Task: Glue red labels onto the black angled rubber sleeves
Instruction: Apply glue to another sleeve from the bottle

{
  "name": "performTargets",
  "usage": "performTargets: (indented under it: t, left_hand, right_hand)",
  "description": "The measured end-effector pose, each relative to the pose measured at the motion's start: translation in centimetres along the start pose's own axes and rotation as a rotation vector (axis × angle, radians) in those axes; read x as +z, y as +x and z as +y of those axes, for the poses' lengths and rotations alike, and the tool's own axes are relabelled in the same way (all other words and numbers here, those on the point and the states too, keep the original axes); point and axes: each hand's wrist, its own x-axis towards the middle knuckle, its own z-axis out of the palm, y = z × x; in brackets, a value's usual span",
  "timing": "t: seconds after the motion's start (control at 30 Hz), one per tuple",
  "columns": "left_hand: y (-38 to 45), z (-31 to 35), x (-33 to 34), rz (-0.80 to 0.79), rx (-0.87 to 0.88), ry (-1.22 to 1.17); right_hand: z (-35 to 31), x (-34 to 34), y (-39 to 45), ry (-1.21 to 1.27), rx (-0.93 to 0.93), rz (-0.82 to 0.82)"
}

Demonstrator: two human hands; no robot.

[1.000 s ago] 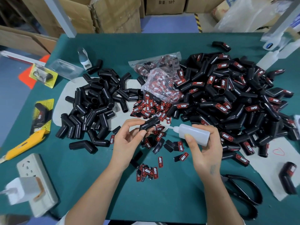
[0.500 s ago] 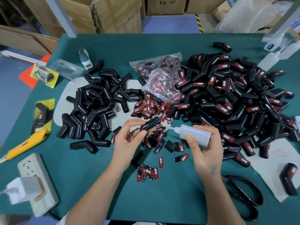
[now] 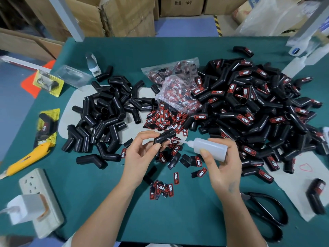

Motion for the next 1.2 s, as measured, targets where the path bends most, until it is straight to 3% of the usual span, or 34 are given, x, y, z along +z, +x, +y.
performTargets:
  t: [0.83, 1.07, 1.2]
  left_hand:
    - [0.0, -0.1, -0.1, 0.014, -0.019, 0.076]
    - [0.3, 0.3, -0.1, 0.024, -0.056, 0.015]
    - [0.5, 0.6, -0.4, 0.085, -0.088, 0.069]
  right_hand:
    - [-0.2, 0.1, -0.1, 0.056, 0.005, -0.031]
    - [0.2, -0.6, 0.6, 0.155, 0.117, -0.005]
    - [0.9, -0.1, 1.0, 0.049, 0.157, -0.028]
